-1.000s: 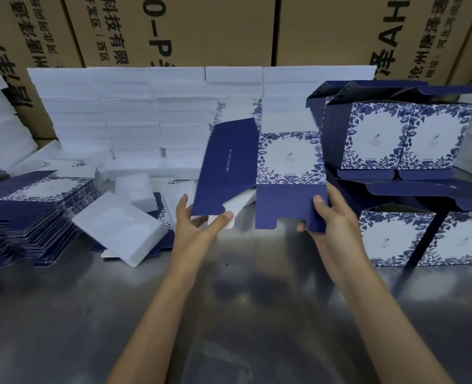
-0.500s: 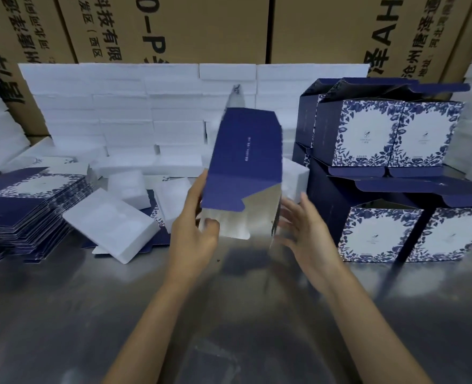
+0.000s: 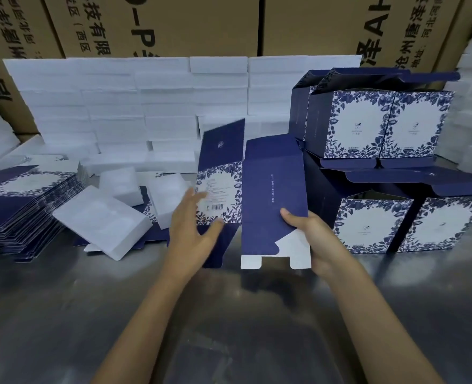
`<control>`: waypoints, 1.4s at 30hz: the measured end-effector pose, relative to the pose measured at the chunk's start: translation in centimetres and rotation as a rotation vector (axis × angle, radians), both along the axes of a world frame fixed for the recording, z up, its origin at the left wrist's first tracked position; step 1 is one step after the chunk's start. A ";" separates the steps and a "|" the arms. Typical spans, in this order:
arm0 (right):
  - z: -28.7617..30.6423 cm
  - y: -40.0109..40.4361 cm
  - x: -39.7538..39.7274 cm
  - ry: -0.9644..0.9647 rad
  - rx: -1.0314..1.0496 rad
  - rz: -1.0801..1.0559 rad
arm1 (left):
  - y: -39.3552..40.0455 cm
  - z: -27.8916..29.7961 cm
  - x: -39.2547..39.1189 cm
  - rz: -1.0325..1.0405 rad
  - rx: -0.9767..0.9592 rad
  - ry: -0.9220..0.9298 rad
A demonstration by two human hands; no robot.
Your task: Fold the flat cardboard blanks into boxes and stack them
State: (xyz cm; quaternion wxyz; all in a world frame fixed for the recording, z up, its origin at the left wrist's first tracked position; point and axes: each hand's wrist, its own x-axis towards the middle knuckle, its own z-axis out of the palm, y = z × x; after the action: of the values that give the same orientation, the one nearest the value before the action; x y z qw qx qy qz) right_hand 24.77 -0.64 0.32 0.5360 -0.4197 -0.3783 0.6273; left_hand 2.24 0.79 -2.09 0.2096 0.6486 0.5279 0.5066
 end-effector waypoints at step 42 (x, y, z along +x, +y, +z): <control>-0.7 0.0 2.9 -0.062 0.049 0.181 | 0.3 1.2 -2.2 0.076 -0.348 -0.596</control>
State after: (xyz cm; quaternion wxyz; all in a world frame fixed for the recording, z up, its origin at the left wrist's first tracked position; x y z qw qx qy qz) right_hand 27.64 -0.61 -0.37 0.4751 -0.3897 -0.4464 0.6505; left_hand 0.08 1.09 -0.93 0.4431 0.4064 0.5457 0.5837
